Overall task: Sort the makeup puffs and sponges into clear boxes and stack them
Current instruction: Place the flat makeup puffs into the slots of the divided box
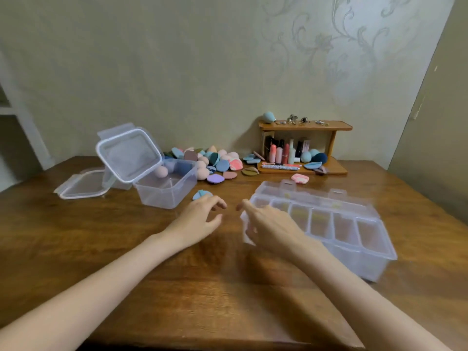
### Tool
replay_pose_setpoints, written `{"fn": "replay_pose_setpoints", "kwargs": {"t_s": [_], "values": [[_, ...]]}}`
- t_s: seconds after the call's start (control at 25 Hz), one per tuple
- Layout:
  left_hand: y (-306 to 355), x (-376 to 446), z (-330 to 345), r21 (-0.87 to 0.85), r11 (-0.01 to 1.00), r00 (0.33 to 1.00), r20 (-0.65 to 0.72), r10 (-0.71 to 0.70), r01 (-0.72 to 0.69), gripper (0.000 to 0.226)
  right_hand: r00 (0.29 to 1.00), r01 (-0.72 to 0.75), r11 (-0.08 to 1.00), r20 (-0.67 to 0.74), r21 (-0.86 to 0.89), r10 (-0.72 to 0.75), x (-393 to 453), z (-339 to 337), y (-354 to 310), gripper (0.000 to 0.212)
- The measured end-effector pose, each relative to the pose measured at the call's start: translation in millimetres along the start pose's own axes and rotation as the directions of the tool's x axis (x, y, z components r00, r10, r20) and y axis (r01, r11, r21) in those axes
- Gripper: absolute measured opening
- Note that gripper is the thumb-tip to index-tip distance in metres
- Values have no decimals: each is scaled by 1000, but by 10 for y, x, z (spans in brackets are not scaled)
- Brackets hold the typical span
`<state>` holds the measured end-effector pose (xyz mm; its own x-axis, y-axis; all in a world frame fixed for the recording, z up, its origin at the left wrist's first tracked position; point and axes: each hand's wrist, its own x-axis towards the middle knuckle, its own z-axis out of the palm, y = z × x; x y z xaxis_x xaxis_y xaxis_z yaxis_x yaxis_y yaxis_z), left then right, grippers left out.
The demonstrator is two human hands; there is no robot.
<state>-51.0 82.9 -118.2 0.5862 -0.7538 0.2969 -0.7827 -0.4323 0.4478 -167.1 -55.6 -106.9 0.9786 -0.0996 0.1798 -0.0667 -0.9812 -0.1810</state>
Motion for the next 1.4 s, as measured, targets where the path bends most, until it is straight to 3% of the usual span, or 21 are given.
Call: {"fn": "replay_pose_setpoints", "kwargs": {"t_s": [0.12, 0.24, 0.36, 0.56, 0.72, 0.92, 1.04, 1.12, 1.2, 1.28, 1.4], "values": [[-38, -140, -161, -117, 983, 980, -122, -154, 140, 21, 985, 171, 985, -32, -3, -171, 124, 134, -290, 36], [-52, -211, -265, -113, 967, 967, -89, -239, 229, 24, 973, 229, 973, -32, 7, -229, 246, 138, -418, 40], [-20, -325, -395, -92, 962, 960, -85, -265, 257, 25, 973, 228, 972, 14, 49, -229, 295, -25, -446, 39], [-134, -309, -405, -110, 949, 950, -73, -303, 294, 29, 980, 141, 989, -134, -47, -146, 799, -340, -368, 31], [-304, -67, -330, -134, 945, 952, -21, -304, 299, 28, 999, 17, 978, 50, -207, -7, 1395, -181, -363, 41], [-499, 6, -368, -126, 958, 966, 14, -259, 259, 25, 916, -67, 994, 389, -89, 97, 2027, 220, -279, 43], [-556, -9, -382, -177, 941, 957, 42, -286, 288, 24, 889, -88, 992, 443, -89, 119, 2182, 400, -205, 51], [-519, 19, -420, -241, 927, 958, 49, -283, 286, 23, 926, -92, 994, 361, -64, 109, 2190, 369, -199, 43], [-453, 85, -453, -354, 894, 961, 81, -263, 275, 19, 983, -114, 987, 158, 116, 94, 2102, 157, -191, 36], [-381, 162, -429, -469, 837, 954, 224, -197, 283, 16, 990, -119, 914, -19, 388, 137, 1892, -158, -145, 26], [-324, 197, -272, -440, 845, 903, 416, -109, 305, 23, 977, -105, 877, -114, 468, 179, 1467, -462, -57, 20]]}}
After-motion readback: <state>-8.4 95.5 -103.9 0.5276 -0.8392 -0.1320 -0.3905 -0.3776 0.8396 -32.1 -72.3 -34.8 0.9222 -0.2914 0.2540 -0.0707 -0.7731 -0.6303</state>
